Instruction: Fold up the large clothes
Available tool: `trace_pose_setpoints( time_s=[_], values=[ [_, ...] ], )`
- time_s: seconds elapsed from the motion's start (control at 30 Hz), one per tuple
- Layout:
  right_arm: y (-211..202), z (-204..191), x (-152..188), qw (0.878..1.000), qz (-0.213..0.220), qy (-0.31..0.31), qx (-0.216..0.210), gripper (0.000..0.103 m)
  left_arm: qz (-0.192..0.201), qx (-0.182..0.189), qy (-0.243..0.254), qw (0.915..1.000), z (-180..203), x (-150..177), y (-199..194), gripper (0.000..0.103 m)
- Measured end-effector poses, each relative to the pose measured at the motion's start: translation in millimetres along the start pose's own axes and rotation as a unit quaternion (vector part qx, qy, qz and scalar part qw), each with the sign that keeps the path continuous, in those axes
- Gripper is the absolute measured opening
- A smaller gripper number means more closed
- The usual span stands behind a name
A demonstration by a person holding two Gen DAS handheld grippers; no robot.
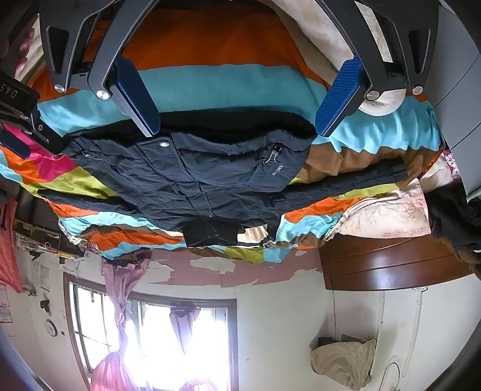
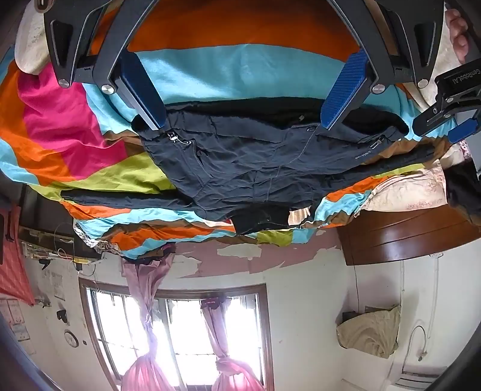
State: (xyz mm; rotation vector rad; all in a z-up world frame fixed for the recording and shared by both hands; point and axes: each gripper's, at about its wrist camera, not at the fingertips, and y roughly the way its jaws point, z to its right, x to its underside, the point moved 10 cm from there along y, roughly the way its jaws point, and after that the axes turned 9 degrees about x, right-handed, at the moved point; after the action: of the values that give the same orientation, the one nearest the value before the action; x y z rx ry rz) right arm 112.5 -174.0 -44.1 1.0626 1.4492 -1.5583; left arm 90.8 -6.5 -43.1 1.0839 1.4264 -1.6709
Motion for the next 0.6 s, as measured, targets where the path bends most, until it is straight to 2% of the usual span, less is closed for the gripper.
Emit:
trace_pose_setpoints(
  time_s=[0.6],
  values=[
    [0.2, 3.5, 4.1, 1.000, 0.001, 0.011, -0.004, 0.103, -0.003, 0.002, 0.002, 1.0000, 2.6, 0.9, 0.6, 0.101]
  ],
)
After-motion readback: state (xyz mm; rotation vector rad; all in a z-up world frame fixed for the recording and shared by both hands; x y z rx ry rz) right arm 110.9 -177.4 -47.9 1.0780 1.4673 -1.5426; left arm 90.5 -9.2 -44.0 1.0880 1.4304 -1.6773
